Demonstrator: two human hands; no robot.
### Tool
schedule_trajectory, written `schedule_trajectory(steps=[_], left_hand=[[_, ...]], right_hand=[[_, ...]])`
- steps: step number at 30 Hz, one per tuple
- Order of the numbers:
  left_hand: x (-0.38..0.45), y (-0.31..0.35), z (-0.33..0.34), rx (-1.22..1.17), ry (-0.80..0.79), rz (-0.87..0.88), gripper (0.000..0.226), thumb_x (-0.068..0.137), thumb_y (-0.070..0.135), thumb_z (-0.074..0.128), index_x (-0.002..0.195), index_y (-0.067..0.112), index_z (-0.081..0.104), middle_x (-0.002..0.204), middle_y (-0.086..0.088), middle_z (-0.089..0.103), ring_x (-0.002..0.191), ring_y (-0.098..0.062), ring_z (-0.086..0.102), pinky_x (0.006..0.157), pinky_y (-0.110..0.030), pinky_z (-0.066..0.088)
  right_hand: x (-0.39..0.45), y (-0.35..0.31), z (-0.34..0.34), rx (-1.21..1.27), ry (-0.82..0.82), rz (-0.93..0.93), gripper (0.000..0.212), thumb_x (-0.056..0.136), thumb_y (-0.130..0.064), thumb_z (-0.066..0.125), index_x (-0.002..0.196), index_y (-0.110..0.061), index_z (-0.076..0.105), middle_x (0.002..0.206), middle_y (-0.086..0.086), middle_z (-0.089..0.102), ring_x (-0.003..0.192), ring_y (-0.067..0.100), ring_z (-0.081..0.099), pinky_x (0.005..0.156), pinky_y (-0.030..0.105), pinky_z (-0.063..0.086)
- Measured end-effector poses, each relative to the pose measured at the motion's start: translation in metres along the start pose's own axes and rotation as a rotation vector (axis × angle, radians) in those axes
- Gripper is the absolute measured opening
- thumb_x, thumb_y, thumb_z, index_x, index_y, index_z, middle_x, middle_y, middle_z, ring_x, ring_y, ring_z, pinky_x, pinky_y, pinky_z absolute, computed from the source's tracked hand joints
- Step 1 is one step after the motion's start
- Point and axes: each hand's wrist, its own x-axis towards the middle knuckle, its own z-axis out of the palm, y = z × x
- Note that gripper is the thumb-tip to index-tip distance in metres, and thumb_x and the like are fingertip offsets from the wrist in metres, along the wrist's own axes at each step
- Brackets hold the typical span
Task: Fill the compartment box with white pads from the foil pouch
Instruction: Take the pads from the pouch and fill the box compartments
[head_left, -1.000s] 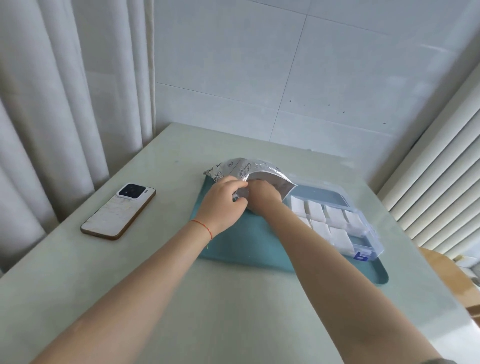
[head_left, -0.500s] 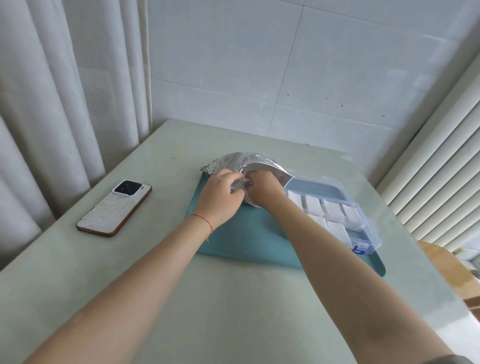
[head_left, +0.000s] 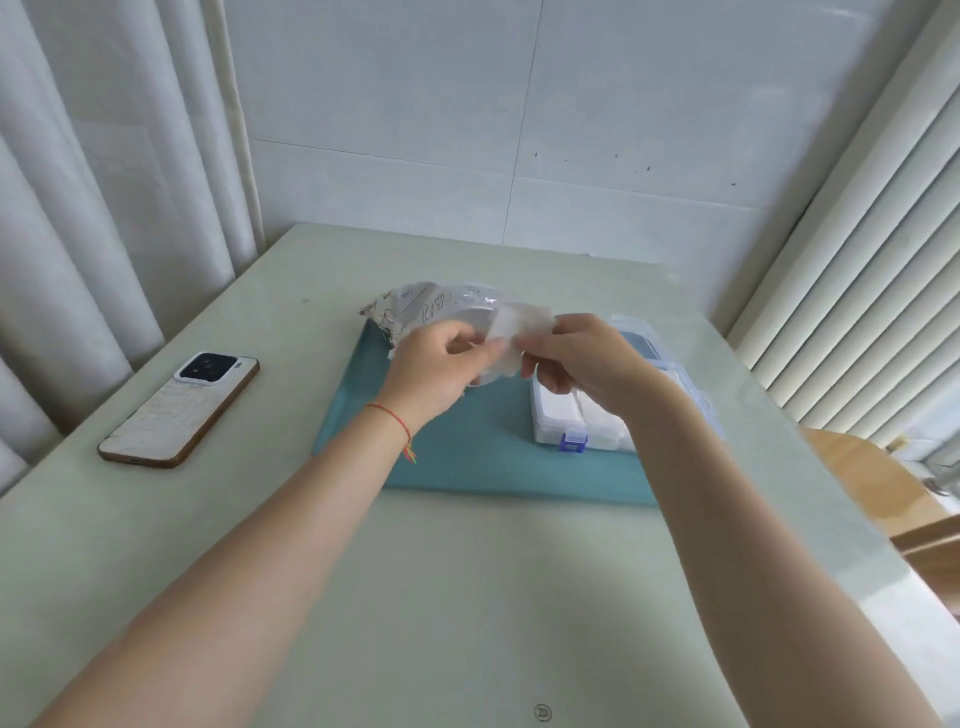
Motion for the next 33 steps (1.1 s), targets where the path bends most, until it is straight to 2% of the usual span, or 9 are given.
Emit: schedule_trajectory(steps=[4, 8, 13, 17, 19, 22, 27, 29, 33], left_hand=[[-0.003, 0.0, 0.02, -0.224, -0.078, -0.137, 0.016, 0.092, 0.015, 0.067, 0.09, 0.0, 0.065, 0.082, -0.013, 0.068, 0.058, -0.015, 0.066, 0.049, -0.022, 0.047], [-0.008, -0.007, 0.025, -0.333, -0.113, -0.221, 0.03, 0.093, 0.012, 0.065, 0.105, -0.015, 0.061, 0.087, -0.018, 0.07, 0.061, -0.02, 0.07, 0.052, -0.022, 0.052], [-0.014, -0.01, 0.023, -0.409, -0.144, -0.256, 0.014, 0.095, 0.007, 0.059, 0.104, -0.003, 0.065, 0.085, -0.016, 0.072, 0.068, -0.024, 0.072, 0.058, -0.025, 0.057], [-0.016, -0.011, 0.019, -0.432, -0.162, -0.275, 0.012, 0.094, 0.002, 0.058, 0.096, 0.007, 0.068, 0.083, -0.014, 0.073, 0.07, -0.025, 0.072, 0.063, -0.027, 0.059], [-0.015, -0.01, 0.018, -0.446, -0.166, -0.286, 0.009, 0.094, 0.003, 0.059, 0.095, 0.006, 0.068, 0.086, -0.016, 0.073, 0.072, -0.027, 0.072, 0.065, -0.028, 0.06], [-0.009, -0.003, 0.018, -0.479, -0.2, -0.303, 0.015, 0.095, 0.002, 0.053, 0.103, 0.001, 0.066, 0.09, -0.022, 0.072, 0.075, -0.029, 0.072, 0.064, -0.029, 0.06], [0.0, 0.013, 0.019, -0.535, -0.313, -0.296, 0.03, 0.098, 0.004, 0.042, 0.115, -0.007, 0.063, 0.106, -0.031, 0.067, 0.091, -0.042, 0.069, 0.062, -0.032, 0.058], [0.004, 0.017, 0.021, -0.557, -0.336, -0.285, 0.031, 0.099, 0.009, 0.042, 0.116, -0.007, 0.062, 0.109, -0.031, 0.067, 0.089, -0.041, 0.07, 0.062, -0.033, 0.059], [0.012, 0.019, 0.024, -0.553, -0.355, -0.252, 0.027, 0.101, 0.009, 0.045, 0.119, -0.003, 0.062, 0.11, -0.028, 0.068, 0.093, -0.043, 0.069, 0.066, -0.033, 0.06]], right_hand=[[-0.01, 0.014, -0.008, 0.102, -0.064, 0.051, 0.028, 0.103, -0.022, 0.046, 0.089, -0.005, 0.064, 0.075, 0.012, 0.063, 0.049, 0.02, 0.047, 0.047, 0.026, 0.037], [-0.017, 0.027, -0.012, 0.089, 0.132, 0.005, 0.027, 0.099, -0.023, 0.054, 0.09, -0.004, 0.071, 0.077, 0.006, 0.067, 0.051, 0.017, 0.052, 0.053, 0.026, 0.043], [-0.02, 0.033, -0.018, 0.176, 0.282, -0.077, 0.015, 0.091, -0.013, 0.063, 0.088, -0.002, 0.071, 0.073, 0.004, 0.068, 0.053, 0.02, 0.054, 0.053, 0.028, 0.043], [-0.021, 0.029, -0.03, 0.099, 0.125, -0.085, 0.014, 0.093, -0.013, 0.06, 0.088, -0.003, 0.07, 0.07, 0.002, 0.063, 0.054, 0.021, 0.045, 0.053, 0.029, 0.035], [-0.02, 0.023, -0.034, 0.012, 0.037, -0.071, 0.012, 0.093, -0.012, 0.062, 0.088, -0.005, 0.071, 0.069, 0.004, 0.061, 0.057, 0.022, 0.042, 0.056, 0.03, 0.034], [-0.019, 0.009, -0.033, -0.068, -0.029, -0.057, 0.01, 0.09, -0.007, 0.066, 0.096, 0.001, 0.068, 0.065, 0.003, 0.062, 0.049, 0.017, 0.042, 0.051, 0.024, 0.035], [-0.013, -0.008, -0.029, -0.2, 0.06, -0.063, 0.01, 0.083, -0.011, 0.075, 0.087, -0.009, 0.066, 0.067, 0.001, 0.067, 0.042, 0.01, 0.046, 0.044, 0.017, 0.038], [-0.009, -0.01, -0.03, -0.249, 0.092, -0.082, 0.01, 0.083, -0.012, 0.075, 0.085, -0.009, 0.066, 0.068, 0.001, 0.068, 0.043, 0.01, 0.047, 0.044, 0.016, 0.038], [0.0, -0.009, -0.034, -0.315, 0.158, -0.119, 0.013, 0.081, -0.015, 0.078, 0.08, -0.011, 0.065, 0.056, -0.009, 0.064, 0.042, 0.007, 0.048, 0.042, 0.014, 0.035]])
